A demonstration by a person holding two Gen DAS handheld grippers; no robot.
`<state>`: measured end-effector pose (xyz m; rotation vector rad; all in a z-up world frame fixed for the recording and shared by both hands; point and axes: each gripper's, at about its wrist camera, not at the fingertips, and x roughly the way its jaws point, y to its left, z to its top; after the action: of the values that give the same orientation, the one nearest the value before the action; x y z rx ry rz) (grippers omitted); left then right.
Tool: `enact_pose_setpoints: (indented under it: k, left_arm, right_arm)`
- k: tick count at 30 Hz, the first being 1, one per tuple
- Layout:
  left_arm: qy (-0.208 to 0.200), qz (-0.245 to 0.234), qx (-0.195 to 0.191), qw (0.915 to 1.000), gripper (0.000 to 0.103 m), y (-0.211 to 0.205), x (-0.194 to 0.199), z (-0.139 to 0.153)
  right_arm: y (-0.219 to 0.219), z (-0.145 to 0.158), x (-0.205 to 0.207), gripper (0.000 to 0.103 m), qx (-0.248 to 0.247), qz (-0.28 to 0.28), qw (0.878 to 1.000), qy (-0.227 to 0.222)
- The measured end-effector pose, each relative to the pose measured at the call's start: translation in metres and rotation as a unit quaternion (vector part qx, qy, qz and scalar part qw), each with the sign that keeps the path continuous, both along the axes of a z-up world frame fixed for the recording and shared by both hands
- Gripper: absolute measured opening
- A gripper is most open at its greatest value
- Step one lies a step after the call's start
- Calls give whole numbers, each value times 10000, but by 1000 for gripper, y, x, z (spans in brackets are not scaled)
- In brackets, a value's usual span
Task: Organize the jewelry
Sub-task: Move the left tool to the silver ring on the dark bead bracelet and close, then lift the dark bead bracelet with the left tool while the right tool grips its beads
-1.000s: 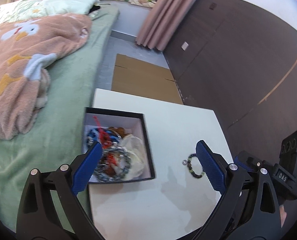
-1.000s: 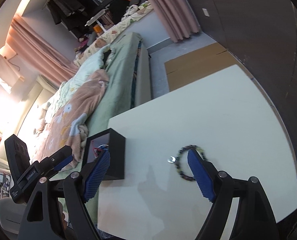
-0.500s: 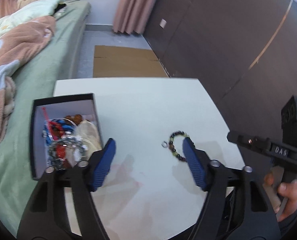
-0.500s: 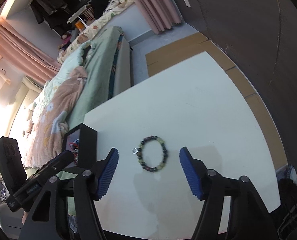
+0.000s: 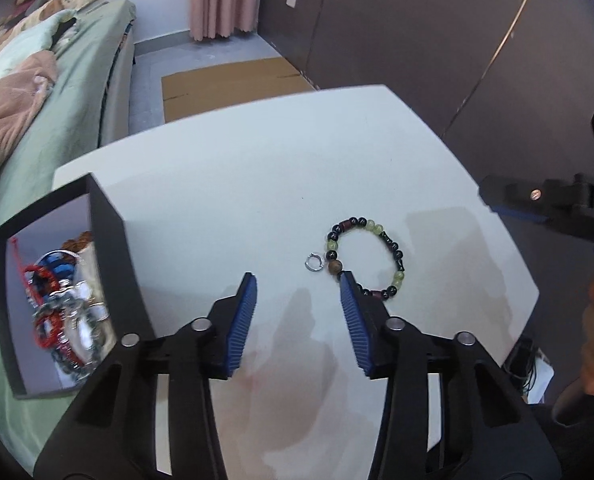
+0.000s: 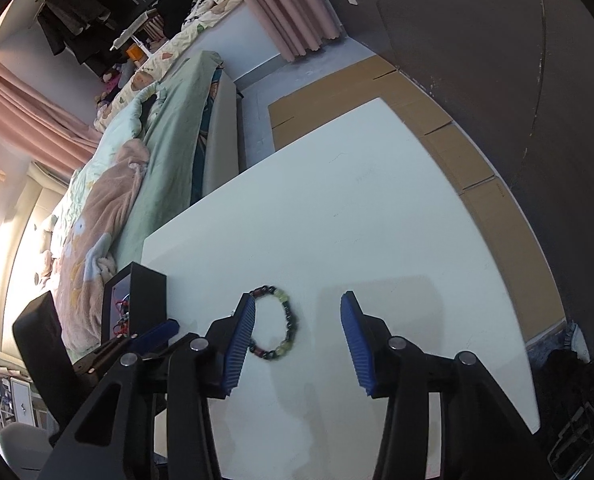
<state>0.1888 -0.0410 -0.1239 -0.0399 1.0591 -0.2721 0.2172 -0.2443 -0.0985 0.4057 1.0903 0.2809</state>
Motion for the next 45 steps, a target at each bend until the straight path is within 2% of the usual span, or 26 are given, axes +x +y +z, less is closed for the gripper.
enact_pose_setpoints:
  k: [1, 4, 7, 17, 20, 24, 30, 33, 37, 44, 45]
  left_arm:
    - [40, -10, 28, 10000, 36, -1, 2, -3]
    - [188, -19, 160, 9997, 30, -8, 9, -16]
    - [244, -96, 227, 9994, 30, -14, 14, -22]
    - [-20, -213, 604, 9979, 28, -31, 25, -24]
    - [-45, -198, 702, 9973, 13, -34, 27, -24]
    - [97, -102, 403, 9991, 13, -25, 30, -22]
    - [-91, 147, 66, 9998, 13, -2, 24, 0]
    - [-148, 256, -25, 9996, 13, 9, 21, 7]
    - [-261, 361, -190, 9988, 13, 23, 14, 19]
    - [-415, 520, -393, 9970, 13, 43, 3, 35]
    - [-438, 546, -417, 9967, 13, 46, 1, 36]
  right_arm:
    - [-1, -1, 1, 39, -5, 6, 10000, 19]
    - [-2, -5, 5, 38, -81, 53, 9999, 94]
    - [-3, -6, 7, 38, -141, 76, 9998, 115]
    - [-2, -6, 18, 38, -122, 109, 9998, 112]
    - [2, -7, 21, 38, -141, 139, 9997, 131]
    - [8, -11, 23, 38, -222, 191, 9994, 193]
    - [25, -20, 21, 38, -381, 390, 9982, 263]
    - [36, -26, 20, 33, -495, 500, 9970, 333]
    - [56, -39, 20, 31, -655, 653, 9947, 446]
    - [80, -56, 22, 25, -1208, 659, 9890, 535]
    - [83, -55, 21, 17, -1296, 673, 9881, 485]
